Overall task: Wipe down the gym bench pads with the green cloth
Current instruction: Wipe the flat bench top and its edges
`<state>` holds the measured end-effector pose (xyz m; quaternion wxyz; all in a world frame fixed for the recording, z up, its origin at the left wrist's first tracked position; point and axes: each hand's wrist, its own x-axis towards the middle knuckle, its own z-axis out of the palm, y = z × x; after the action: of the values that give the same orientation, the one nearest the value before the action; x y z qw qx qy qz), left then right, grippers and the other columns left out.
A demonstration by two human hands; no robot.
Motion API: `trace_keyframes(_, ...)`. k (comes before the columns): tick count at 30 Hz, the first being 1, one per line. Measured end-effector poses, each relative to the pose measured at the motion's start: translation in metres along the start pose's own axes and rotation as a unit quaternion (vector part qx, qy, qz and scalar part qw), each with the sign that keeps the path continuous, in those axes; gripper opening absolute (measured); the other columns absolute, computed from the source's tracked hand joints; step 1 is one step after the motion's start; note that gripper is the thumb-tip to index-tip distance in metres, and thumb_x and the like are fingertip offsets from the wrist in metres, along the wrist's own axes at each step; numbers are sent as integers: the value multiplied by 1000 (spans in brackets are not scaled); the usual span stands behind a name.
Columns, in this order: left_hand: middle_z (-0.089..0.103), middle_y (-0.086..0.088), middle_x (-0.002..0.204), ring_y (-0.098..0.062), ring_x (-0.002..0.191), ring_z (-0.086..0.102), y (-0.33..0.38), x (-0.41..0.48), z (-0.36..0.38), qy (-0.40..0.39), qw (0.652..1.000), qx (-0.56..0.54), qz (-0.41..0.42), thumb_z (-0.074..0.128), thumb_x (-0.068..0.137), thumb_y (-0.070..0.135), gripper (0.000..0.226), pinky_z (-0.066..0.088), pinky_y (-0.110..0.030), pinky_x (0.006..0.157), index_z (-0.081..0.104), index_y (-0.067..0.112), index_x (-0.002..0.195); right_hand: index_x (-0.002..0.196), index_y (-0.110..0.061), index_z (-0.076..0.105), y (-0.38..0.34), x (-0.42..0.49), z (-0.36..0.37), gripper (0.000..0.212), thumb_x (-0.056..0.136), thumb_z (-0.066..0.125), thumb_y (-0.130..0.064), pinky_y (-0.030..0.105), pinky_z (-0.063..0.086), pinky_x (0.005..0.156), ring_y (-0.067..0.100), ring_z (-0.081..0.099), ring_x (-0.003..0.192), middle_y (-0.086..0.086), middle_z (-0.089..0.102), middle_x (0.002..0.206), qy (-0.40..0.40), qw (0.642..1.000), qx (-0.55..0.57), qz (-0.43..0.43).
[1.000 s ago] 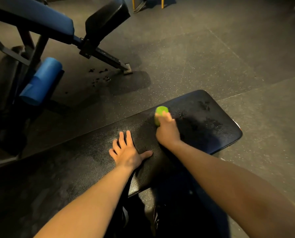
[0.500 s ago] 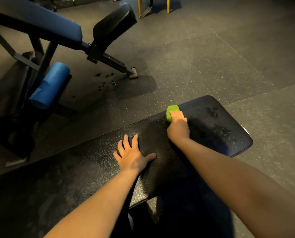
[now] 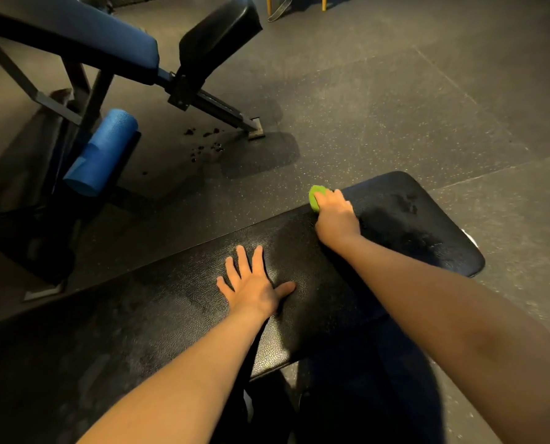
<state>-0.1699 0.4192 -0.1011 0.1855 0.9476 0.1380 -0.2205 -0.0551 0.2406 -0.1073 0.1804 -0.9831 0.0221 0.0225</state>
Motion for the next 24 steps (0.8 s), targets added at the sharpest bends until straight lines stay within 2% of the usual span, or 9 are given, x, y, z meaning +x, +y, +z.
trace_keyframes(2, -22, 2, 166, -29, 152, -20, 1, 0, 1, 1, 1000, 3, -3, 63, 78, 75, 110, -7, -57, 121, -3, 39, 159, 144, -15, 42, -8, -4, 4, 57, 90, 49, -1, 43, 29, 113, 37, 27, 140, 16, 33, 149, 2, 1000, 14, 11)
trace_keyframes(4, -22, 2, 166, -29, 152, -20, 2, 1, 1, 4, 1000, 2, -4, 64, 78, 75, 111, -8, -57, 121, -2, 40, 159, 133, -14, 54, -31, -10, 15, 47, 87, 53, -2, 39, 39, 105, 35, 40, 127, 16, 40, 139, -21, 998, 50, 10)
trace_keyframes(6, -21, 3, 166, -28, 153, -19, 1, 1, 2, 13, 1000, -9, -4, 66, 76, 75, 112, -8, -56, 122, 0, 39, 159, 129, -13, 58, -55, -21, 31, 45, 85, 53, -3, 38, 41, 104, 32, 45, 122, 15, 48, 136, -60, 994, 77, -56)
trace_keyframes(10, -16, 4, 167, -22, 153, -18, -2, -2, 8, 40, 998, -38, -12, 71, 70, 75, 127, -9, -51, 123, -2, 22, 160, 148, -21, 44, -79, -37, 48, 64, 91, 45, 7, 37, 10, 123, 28, 15, 151, 7, 30, 160, -185, 950, 95, -234)
trace_keyframes(12, -18, 5, 167, -21, 153, -20, -4, -3, 10, 43, 998, -43, -9, 68, 73, 75, 126, -10, -51, 123, -4, 20, 160, 151, -27, 39, -73, -35, 42, 74, 88, 43, 13, 41, 8, 124, 24, 8, 152, 4, 23, 163, -208, 943, 87, -246)
trace_keyframes(14, -20, 5, 167, -21, 152, -22, -4, -2, 9, 34, 999, -40, -9, 66, 77, 74, 122, -10, -52, 123, -5, 21, 160, 152, -32, 36, -57, -31, 30, 77, 88, 43, 11, 45, 19, 122, 29, 17, 149, 8, 22, 162, -180, 960, 54, -208)
trace_keyframes(17, -20, 4, 167, -24, 152, -22, -1, -4, 8, 27, 999, -30, 3, 64, 81, 71, 113, -10, -55, 122, -3, 28, 161, 148, -33, 40, -13, -20, 9, 72, 87, 47, 4, 51, 35, 112, 38, 30, 141, 14, 26, 157, -97, 991, 77, -45)
trace_keyframes(20, -18, 5, 167, -24, 152, -21, -1, -6, 9, 32, 999, -25, 28, 61, 84, 70, 102, -10, -56, 121, 1, 36, 160, 148, -35, 36, 26, -20, -2, 73, 88, 52, 2, 49, 39, 104, 42, 31, 137, 13, 22, 156, -41, 993, 89, 65)
trace_keyframes(24, -9, 6, 168, -29, 153, -10, 3, -9, 10, 49, 998, -10, 44, 60, 88, 64, 87, -3, -55, 120, 12, 41, 158, 142, -25, 44, 10, -42, -2, 64, 85, 49, 4, 45, 41, 102, 37, 37, 129, 12, 33, 144, -16, 996, 72, 47)
